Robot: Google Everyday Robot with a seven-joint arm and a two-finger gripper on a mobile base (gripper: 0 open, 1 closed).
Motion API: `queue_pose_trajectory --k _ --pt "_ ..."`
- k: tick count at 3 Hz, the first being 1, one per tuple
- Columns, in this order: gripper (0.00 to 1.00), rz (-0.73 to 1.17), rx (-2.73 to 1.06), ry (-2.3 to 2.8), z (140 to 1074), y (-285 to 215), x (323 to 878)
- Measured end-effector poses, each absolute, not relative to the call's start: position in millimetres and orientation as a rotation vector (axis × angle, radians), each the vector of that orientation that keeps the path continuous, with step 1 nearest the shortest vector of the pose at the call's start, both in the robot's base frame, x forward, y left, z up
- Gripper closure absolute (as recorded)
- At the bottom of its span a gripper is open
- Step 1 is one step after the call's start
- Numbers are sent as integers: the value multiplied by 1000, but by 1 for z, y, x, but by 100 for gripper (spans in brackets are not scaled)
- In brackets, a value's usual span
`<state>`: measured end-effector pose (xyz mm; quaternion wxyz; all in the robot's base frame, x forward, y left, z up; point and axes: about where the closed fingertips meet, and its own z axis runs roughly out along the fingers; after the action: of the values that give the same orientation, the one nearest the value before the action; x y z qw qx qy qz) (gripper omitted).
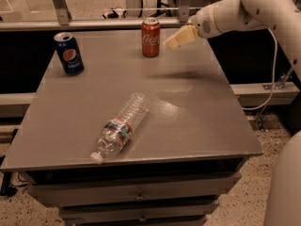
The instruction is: Move coke can near water bottle
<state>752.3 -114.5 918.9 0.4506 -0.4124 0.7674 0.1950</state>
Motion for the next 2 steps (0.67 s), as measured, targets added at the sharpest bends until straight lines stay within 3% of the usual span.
queue_pose_trajectory --k 2 --pt "0 529 -961 1864 895 -63 803"
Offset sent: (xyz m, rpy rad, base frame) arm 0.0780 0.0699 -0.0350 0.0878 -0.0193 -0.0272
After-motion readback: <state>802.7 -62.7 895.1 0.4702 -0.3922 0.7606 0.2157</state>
